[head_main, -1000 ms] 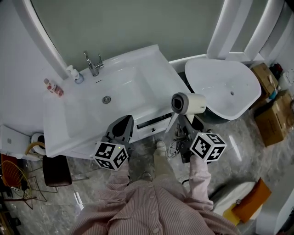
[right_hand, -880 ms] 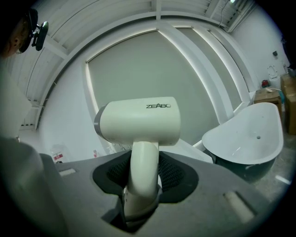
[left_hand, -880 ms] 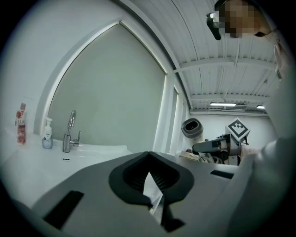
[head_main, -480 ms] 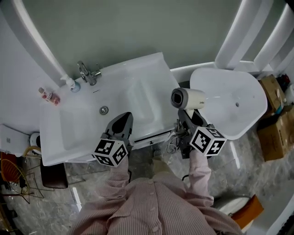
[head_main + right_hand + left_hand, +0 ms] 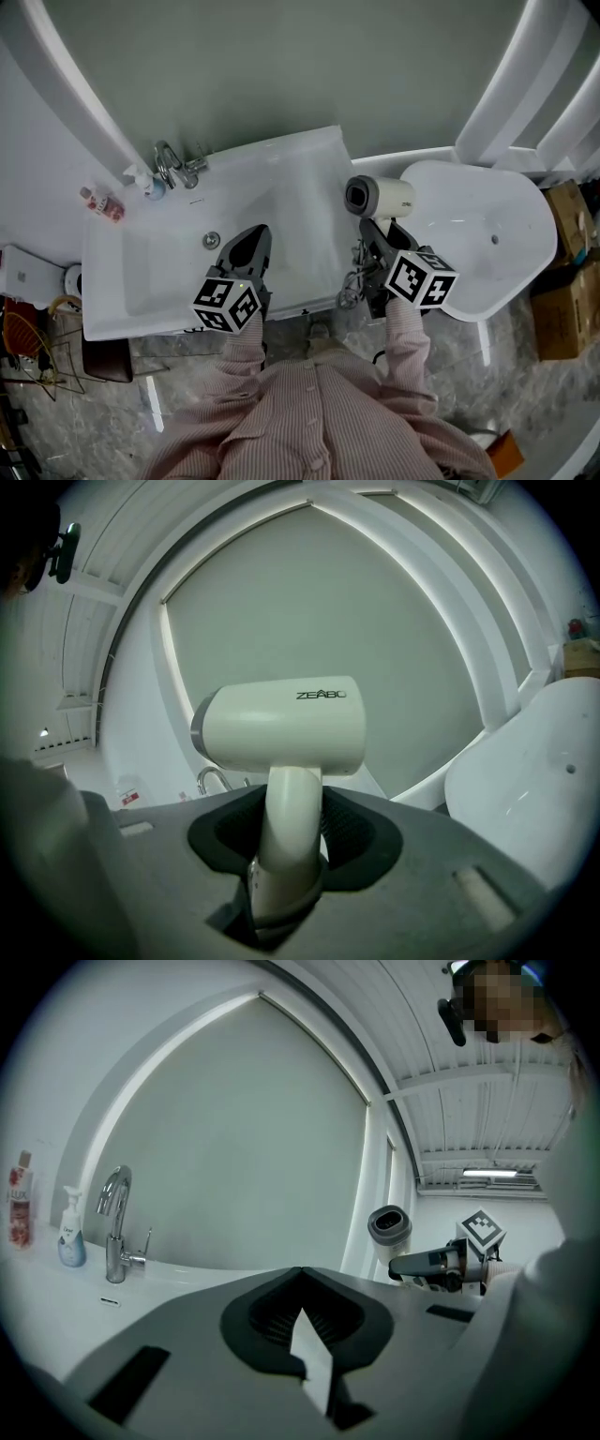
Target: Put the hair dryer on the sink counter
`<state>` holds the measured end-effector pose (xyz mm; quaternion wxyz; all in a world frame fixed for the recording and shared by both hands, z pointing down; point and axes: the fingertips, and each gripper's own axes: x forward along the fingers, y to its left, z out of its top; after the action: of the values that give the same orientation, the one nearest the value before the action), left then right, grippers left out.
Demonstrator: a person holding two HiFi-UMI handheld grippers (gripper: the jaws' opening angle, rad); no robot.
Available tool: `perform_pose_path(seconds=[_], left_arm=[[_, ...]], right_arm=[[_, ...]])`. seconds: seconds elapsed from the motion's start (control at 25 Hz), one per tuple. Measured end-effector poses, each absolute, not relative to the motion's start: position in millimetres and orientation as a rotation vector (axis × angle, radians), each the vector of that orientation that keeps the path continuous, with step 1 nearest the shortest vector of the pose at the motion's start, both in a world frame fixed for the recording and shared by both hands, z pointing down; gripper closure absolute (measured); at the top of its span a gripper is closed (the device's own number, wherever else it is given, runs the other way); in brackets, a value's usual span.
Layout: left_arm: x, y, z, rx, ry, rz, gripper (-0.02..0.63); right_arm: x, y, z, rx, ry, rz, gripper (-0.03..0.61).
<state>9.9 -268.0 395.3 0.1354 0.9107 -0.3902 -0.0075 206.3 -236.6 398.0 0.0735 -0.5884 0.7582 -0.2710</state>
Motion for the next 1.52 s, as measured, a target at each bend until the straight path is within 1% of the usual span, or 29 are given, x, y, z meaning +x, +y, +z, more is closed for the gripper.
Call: perform_pose_path(seconds=[0.44, 0.92, 1.52], left_arm=[[29.1, -314.1, 402.7, 2.577, -1.233, -0.054, 0.617], [24.9, -343.9, 442.2, 2.458, -1.241, 0.026, 0.617], [21.6, -401.9, 525.8, 2.258, -1.116, 0.098, 0.617]], right_arm=[[218.2, -303.5, 410.5, -1.662, 2.402, -0.860, 0.422], [191.0, -363.8, 446.8, -1.634, 2.552, -0.978, 0.422], [164.4, -434.9, 544.9, -1.798, 2.698, -1.280, 0.422]])
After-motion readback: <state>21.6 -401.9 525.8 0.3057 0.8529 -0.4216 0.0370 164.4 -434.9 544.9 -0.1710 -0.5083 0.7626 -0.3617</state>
